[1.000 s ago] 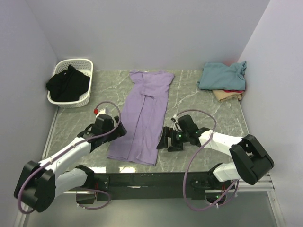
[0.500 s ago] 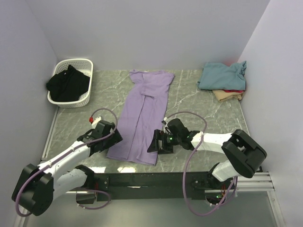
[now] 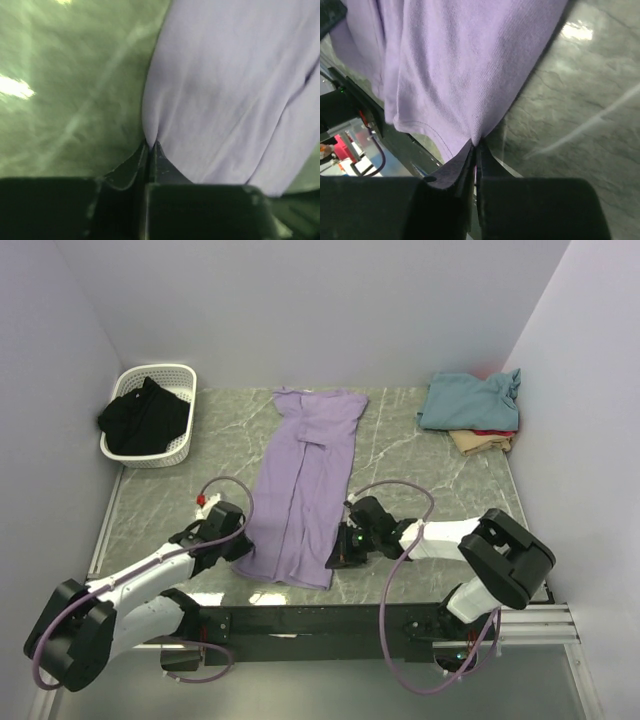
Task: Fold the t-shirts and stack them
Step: Fold the tshirt
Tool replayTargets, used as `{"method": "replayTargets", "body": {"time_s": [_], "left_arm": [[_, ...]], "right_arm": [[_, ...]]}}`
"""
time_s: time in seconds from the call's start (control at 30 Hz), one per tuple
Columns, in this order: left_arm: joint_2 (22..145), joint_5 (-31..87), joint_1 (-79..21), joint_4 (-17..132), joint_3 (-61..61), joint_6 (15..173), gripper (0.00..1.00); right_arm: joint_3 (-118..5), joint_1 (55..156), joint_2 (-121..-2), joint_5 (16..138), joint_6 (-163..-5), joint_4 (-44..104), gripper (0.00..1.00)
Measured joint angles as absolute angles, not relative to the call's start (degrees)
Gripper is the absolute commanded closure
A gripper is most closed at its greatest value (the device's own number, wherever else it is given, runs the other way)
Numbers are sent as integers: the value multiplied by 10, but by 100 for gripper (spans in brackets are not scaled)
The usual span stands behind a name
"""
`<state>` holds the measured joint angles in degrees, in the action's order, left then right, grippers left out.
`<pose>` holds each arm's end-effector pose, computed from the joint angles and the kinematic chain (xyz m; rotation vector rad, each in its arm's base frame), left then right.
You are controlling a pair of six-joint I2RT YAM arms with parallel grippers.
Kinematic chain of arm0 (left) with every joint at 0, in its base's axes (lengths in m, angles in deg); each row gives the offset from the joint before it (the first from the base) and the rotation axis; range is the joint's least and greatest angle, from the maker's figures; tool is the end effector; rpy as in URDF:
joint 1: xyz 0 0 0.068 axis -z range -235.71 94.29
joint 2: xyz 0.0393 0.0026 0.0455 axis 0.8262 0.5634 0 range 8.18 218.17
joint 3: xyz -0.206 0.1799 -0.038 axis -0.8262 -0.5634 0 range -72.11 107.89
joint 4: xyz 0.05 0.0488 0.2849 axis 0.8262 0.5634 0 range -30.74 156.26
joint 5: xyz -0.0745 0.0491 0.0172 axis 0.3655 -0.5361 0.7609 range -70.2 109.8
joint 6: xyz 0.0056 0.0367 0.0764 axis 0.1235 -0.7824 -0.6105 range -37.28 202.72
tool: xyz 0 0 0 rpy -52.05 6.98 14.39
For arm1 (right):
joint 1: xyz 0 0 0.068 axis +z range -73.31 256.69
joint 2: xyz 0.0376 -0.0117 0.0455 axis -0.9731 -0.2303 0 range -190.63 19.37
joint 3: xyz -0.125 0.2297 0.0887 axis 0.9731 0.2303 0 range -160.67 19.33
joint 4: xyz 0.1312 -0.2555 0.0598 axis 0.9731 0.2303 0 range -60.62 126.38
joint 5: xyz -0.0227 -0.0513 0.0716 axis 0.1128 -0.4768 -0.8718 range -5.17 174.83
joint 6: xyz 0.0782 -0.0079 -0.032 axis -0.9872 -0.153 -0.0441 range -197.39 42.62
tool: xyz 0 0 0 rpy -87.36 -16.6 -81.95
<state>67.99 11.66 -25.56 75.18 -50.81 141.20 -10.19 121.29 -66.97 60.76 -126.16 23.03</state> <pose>0.2017 -0.1049 0.0977 -0.6848 2.4735 -0.4442 0.1895 0.2297 0.0703 -0.1103 2.7523 1.1198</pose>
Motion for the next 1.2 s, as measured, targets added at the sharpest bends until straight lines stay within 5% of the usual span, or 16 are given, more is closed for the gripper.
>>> {"method": "replayTargets", "body": {"time_s": [0.4, 0.5, 0.53, 0.57, 0.63, 0.67, 0.7, 0.9, 1.03, 1.13, 1.2], "left_arm": [[603, 171, -134, 815, -530, 1473, 99], [590, 175, -109, 838, -530, 1489, 96], [587, 175, -103, 843, -530, 1496, 91], [584, 176, -96, 846, -530, 1500, 59], [578, 179, -84, 850, -530, 1507, 50], [576, 182, -79, 852, -530, 1515, 42], [574, 183, -72, 854, -530, 1520, 36], [572, 158, -62, 892, -486, 1518, 19], [575, 113, -61, 910, -420, 1493, 2], [597, 58, -62, 897, -361, 1458, 1], [634, 27, -69, 884, -317, 1423, 0]], "right_arm": [[-37, 1215, -464, 686, -1264, 378, 98], [-33, 1215, -406, 703, -1267, 424, 89], [-30, 1215, -387, 708, -1270, 436, 77], [-27, 1215, -372, 713, -1274, 447, 73], [-19, 1215, -347, 722, -1280, 470, 68], [-17, 1215, -341, 725, -1281, 481, 46], [-16, 1215, -335, 730, -1285, 493, 46], [-36, 1216, -309, 780, -1289, 554, 40], [-105, 1215, -319, 848, -1273, 599, 46], [-164, 1210, -336, 899, -1257, 602, 25], [-184, 1199, -346, 914, -1240, 594, 21]]}}
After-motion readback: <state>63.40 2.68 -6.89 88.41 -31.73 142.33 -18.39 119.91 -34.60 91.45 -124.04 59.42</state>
